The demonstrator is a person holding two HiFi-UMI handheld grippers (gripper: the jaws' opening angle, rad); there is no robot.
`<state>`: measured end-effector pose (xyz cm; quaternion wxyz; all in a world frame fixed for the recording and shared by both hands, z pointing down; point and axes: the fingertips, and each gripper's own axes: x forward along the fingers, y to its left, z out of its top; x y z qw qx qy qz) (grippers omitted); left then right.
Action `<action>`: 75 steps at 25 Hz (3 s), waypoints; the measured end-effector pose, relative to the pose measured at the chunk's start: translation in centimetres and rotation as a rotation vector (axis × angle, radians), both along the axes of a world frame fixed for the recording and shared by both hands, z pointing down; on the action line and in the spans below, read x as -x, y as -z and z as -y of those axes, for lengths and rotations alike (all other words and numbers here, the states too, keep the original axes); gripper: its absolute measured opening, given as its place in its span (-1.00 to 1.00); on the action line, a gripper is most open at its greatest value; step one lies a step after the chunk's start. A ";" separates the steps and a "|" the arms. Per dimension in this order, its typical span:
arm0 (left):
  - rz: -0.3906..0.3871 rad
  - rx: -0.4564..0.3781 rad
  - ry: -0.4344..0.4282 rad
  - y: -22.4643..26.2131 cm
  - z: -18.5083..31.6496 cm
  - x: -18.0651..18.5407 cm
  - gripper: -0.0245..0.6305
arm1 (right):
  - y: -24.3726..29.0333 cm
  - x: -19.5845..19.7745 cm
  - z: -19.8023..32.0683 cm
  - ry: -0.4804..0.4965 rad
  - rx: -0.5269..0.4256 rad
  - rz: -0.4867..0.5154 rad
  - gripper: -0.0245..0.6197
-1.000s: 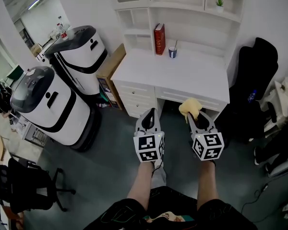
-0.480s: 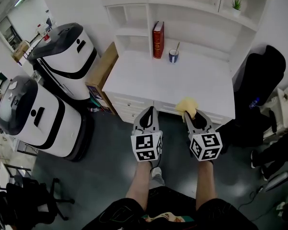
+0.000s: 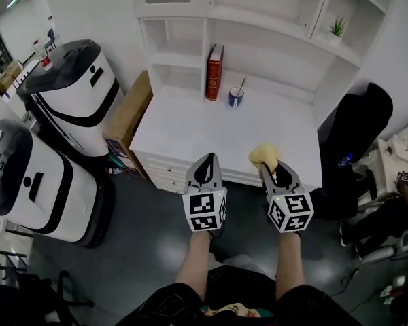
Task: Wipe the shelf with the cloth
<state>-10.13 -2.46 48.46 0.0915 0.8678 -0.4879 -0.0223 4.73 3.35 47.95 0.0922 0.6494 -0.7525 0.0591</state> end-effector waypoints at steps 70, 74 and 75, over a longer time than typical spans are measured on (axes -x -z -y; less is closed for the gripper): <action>0.229 -0.523 0.127 27.3 34.1 -11.6 -0.93 | 26.1 -5.2 41.0 0.459 -0.525 -0.010 -0.57; 0.231 -0.552 0.142 29.6 35.1 -11.1 -0.93 | 28.5 -5.0 43.0 0.460 -0.542 -0.003 -0.57; 0.234 -0.558 0.145 30.1 35.3 -11.0 -0.93 | 29.1 -5.0 43.4 0.458 -0.546 -0.001 -0.57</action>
